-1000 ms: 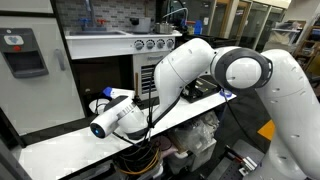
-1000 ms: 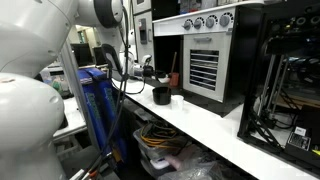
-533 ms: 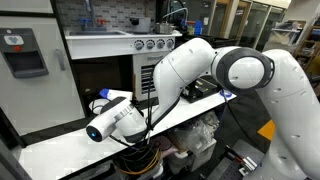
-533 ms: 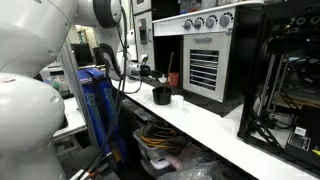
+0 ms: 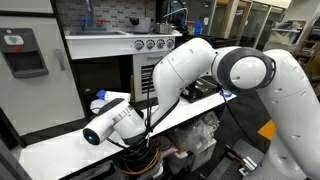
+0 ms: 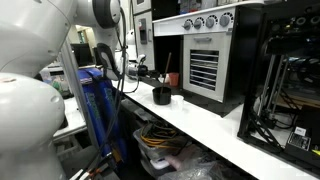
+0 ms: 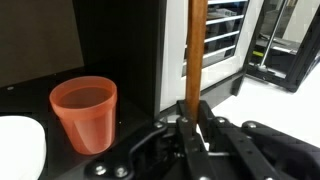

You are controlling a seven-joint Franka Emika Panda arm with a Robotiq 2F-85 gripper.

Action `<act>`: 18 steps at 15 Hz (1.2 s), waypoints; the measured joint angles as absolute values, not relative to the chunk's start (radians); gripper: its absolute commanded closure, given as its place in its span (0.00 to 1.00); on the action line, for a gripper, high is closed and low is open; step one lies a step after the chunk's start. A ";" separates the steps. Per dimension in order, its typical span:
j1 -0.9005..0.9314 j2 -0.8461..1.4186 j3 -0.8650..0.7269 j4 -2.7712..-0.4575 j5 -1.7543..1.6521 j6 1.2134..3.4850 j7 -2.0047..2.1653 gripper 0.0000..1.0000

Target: Use the spoon to stir the black cup

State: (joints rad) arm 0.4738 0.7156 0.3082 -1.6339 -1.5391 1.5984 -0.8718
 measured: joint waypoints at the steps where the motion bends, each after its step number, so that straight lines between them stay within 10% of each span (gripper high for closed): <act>1: 0.474 0.716 0.308 -1.634 -1.539 1.598 -0.872 0.97; 18: 0.445 0.715 0.250 -1.637 -1.539 1.599 -0.870 0.97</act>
